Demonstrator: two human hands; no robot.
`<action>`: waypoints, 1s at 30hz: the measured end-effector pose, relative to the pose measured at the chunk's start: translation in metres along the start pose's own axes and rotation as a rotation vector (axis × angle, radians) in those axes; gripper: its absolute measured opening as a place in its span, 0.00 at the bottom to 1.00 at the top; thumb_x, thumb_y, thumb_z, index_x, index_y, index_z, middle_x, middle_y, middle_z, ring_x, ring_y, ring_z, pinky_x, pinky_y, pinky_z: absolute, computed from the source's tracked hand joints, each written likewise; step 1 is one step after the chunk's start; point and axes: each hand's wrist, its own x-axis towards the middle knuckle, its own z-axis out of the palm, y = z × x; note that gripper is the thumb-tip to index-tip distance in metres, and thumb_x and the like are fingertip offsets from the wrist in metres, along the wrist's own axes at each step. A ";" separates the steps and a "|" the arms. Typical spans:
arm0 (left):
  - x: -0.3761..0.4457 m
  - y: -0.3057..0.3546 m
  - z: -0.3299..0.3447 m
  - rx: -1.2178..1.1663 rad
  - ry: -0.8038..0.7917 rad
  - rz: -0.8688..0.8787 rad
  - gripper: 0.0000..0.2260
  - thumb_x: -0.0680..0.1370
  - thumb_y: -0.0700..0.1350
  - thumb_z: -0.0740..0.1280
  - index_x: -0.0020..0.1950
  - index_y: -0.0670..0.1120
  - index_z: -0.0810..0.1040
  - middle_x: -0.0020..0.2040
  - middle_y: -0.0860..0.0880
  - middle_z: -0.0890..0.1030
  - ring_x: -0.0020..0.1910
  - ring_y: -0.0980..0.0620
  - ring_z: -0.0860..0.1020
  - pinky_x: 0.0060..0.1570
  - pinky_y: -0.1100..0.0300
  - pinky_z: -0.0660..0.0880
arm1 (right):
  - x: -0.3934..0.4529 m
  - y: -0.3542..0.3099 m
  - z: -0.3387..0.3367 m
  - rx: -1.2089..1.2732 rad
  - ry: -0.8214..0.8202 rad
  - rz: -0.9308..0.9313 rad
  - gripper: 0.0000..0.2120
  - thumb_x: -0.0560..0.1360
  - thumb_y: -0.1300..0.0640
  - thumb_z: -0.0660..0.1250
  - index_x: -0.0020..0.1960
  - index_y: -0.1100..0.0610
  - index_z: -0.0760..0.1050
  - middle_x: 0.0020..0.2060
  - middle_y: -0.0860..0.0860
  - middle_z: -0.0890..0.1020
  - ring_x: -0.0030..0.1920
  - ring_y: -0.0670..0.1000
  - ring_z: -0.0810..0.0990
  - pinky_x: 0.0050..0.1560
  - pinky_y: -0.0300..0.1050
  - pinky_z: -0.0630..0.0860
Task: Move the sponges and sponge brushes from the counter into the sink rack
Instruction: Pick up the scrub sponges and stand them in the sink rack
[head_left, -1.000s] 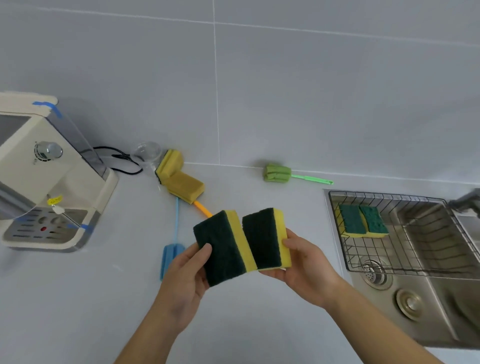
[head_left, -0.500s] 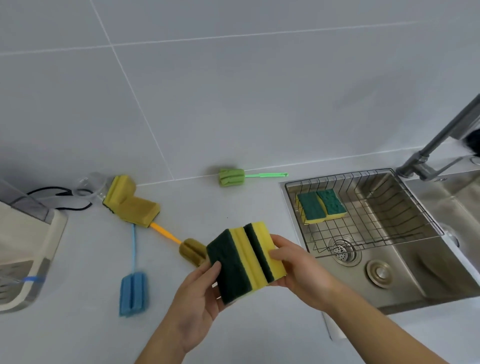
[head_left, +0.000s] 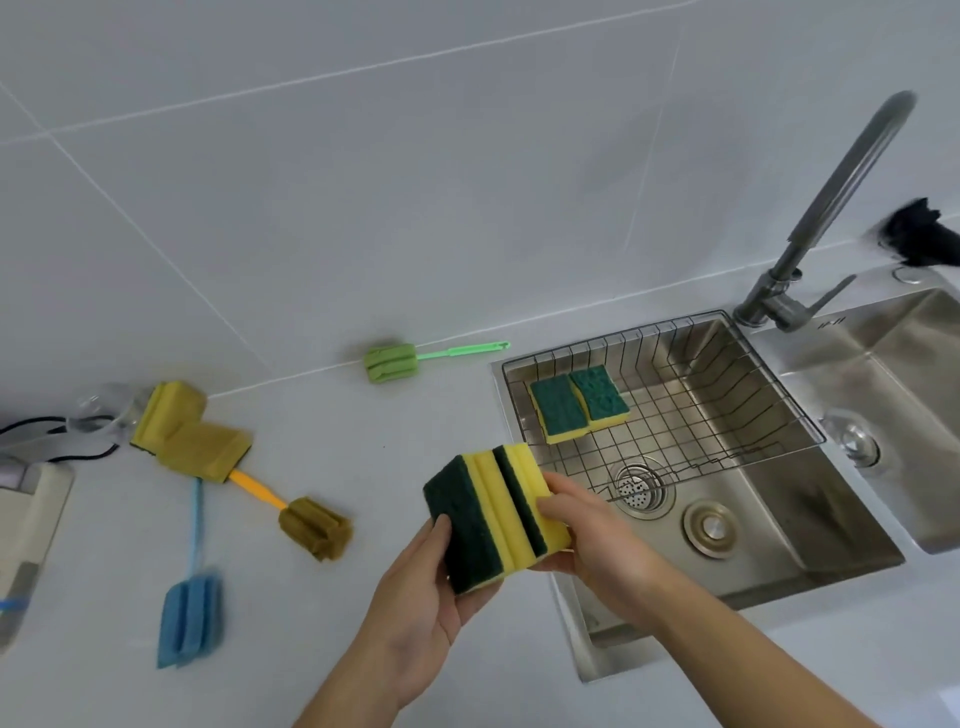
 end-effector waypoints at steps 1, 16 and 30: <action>0.001 -0.002 0.007 -0.005 0.004 0.000 0.16 0.83 0.51 0.56 0.66 0.48 0.76 0.57 0.44 0.84 0.56 0.45 0.83 0.48 0.51 0.82 | 0.000 0.000 -0.006 -0.010 0.019 -0.005 0.13 0.81 0.56 0.60 0.64 0.46 0.75 0.58 0.55 0.79 0.58 0.56 0.80 0.52 0.50 0.82; 0.051 -0.036 0.121 0.206 0.127 0.005 0.16 0.83 0.51 0.56 0.65 0.48 0.78 0.57 0.45 0.85 0.58 0.47 0.82 0.53 0.52 0.80 | -0.009 -0.009 -0.114 -0.517 0.313 -0.249 0.19 0.80 0.48 0.62 0.71 0.43 0.68 0.52 0.36 0.76 0.51 0.38 0.77 0.44 0.30 0.72; 0.098 -0.046 0.199 0.325 0.086 0.035 0.11 0.82 0.48 0.61 0.61 0.49 0.79 0.53 0.48 0.86 0.53 0.52 0.84 0.54 0.55 0.81 | 0.013 -0.029 -0.179 -0.586 0.239 -0.213 0.44 0.64 0.32 0.69 0.76 0.42 0.58 0.54 0.40 0.76 0.51 0.42 0.77 0.48 0.43 0.78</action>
